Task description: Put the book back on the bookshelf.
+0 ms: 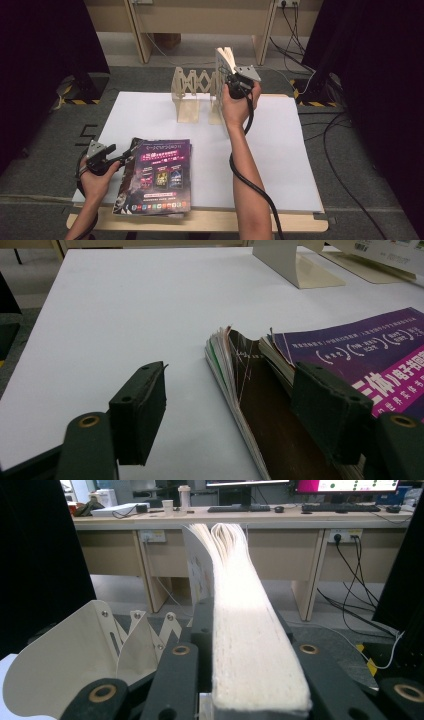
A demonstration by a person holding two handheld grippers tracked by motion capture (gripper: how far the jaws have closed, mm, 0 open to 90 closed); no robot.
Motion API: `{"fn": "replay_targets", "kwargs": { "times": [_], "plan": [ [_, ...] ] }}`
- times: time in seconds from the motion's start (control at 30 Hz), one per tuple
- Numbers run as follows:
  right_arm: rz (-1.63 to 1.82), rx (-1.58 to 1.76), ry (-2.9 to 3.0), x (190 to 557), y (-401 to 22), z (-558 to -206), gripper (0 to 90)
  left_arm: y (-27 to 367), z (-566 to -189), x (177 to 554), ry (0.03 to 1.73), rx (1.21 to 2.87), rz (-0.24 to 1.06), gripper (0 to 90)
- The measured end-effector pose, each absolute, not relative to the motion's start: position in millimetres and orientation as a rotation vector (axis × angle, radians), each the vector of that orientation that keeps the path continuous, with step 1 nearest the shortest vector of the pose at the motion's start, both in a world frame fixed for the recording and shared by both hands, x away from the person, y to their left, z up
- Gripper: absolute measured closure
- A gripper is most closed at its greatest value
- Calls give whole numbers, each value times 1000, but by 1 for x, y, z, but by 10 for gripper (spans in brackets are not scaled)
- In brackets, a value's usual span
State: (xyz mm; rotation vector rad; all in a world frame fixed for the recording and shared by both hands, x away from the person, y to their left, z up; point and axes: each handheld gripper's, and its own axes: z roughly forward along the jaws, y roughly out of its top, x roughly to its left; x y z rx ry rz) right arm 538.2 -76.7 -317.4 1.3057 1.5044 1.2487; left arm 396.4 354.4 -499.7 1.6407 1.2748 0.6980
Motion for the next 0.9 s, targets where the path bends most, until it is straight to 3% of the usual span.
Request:
{"fn": "replay_targets", "kwargs": {
  "times": [0.9],
  "plan": [
    [1243,1249,1500,546,-79,-335,739,354,-500,396,1268,1640,700,292]
  ]
}}
